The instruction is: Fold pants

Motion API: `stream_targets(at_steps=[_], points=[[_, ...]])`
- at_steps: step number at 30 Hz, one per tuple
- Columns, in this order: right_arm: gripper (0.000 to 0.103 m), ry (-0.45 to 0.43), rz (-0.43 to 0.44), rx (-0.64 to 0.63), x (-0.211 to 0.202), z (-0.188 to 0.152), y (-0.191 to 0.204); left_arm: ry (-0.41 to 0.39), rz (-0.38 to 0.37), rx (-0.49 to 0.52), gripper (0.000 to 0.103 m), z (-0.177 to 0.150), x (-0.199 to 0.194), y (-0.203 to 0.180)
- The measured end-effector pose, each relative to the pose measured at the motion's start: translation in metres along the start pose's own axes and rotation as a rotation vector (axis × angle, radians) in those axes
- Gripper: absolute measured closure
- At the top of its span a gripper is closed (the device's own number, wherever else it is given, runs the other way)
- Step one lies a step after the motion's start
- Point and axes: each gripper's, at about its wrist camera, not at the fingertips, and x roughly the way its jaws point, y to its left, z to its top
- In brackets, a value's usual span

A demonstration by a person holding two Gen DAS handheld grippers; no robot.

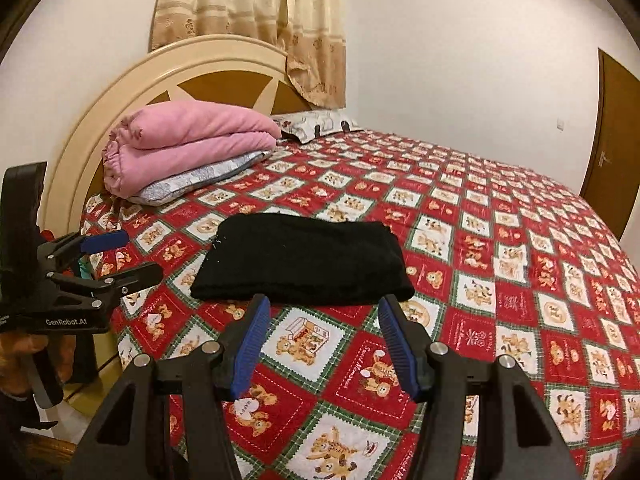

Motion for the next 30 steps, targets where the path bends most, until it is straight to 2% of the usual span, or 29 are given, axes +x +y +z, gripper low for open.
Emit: stream_targets(at_steps=[4,7,23,30], points=[[0.045,-0.016,0.004,0.0,-0.01,0.0,0.004,-0.03,0.001,-0.014,0.007,0.004,-0.006,0.001],[0.045,-0.021,0.001,-0.014,-0.013,0.0,0.008,-0.039,0.009,-0.028,0.001,0.005,-0.007,0.004],[0.045,-0.077,0.012,-0.008,-0.026,0.003,0.011,-0.057,0.015,-0.036,0.001,0.007,-0.013,0.008],[0.044,-0.066,0.019,-0.003,-0.025,0.001,0.013,-0.058,0.015,-0.037,0.001,0.007,-0.013,0.008]])
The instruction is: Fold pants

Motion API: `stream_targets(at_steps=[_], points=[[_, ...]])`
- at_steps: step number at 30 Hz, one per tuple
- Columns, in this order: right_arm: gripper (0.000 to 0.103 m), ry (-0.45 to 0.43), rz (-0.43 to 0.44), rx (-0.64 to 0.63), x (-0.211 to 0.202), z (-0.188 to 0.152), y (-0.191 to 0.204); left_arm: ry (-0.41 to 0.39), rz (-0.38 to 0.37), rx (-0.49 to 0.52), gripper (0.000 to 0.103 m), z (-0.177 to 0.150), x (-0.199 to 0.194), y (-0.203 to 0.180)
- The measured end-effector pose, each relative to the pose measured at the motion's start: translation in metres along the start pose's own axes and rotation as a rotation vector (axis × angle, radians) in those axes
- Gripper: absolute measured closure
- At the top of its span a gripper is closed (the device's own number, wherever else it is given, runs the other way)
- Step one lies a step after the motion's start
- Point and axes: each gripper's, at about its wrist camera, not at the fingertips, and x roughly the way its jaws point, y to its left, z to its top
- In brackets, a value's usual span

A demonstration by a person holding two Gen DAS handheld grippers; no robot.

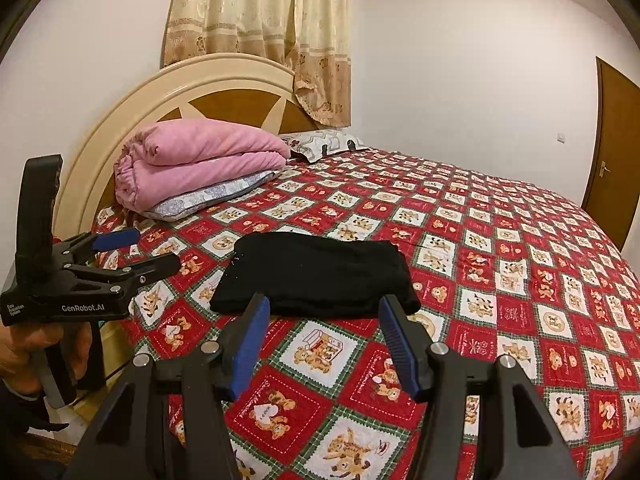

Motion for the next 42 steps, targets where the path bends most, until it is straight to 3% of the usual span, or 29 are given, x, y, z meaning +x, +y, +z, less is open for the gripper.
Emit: stream_targets(at_steps=[22,31,42], points=[[0.044,0.013,0.012,0.002,0.003,-0.005,0.006,0.008,0.005,0.009,0.0,0.002,0.001,0.001],[0.044,-0.033,-0.018,0.054,-0.005,-0.002,-0.006,-0.057,-0.002,0.037,0.0,0.009,-0.015,-0.004],[0.044,-0.041,-0.023,0.054,-0.007,-0.002,-0.006,-0.057,0.014,0.043,0.0,0.014,-0.018,-0.004]])
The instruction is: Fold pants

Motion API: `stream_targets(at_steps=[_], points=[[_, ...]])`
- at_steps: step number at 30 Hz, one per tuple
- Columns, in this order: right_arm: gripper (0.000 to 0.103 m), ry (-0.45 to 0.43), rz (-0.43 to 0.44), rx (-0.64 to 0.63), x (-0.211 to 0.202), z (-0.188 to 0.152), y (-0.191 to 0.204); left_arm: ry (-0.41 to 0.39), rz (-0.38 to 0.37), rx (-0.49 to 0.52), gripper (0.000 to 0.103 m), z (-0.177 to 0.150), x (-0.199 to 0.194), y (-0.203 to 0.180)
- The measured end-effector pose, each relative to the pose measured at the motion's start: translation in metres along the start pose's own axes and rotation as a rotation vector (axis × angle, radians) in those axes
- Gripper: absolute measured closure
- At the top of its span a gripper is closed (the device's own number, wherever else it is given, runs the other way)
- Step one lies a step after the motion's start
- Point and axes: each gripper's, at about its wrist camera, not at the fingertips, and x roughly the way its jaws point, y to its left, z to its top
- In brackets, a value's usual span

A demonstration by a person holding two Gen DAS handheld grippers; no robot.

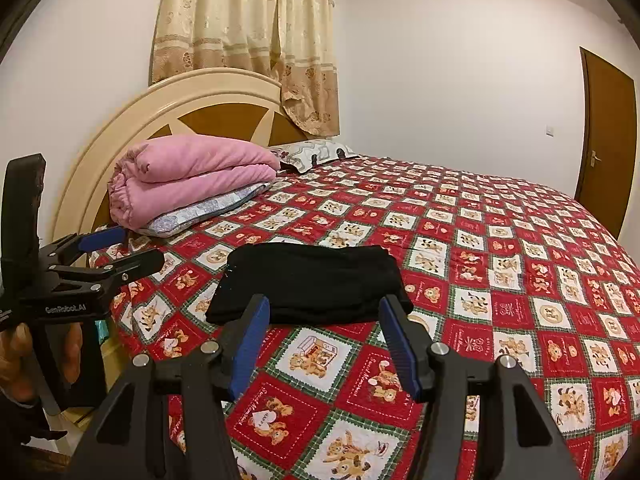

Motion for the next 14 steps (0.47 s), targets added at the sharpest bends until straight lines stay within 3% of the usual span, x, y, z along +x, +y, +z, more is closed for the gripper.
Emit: stream_targets(at_steps=[14], points=[[0.044,0.038,0.032,-0.026,0.0058,-0.0057,0.0086,0.001,0.014,0.008,0.0,-0.0027,0.0054,0.0003]])
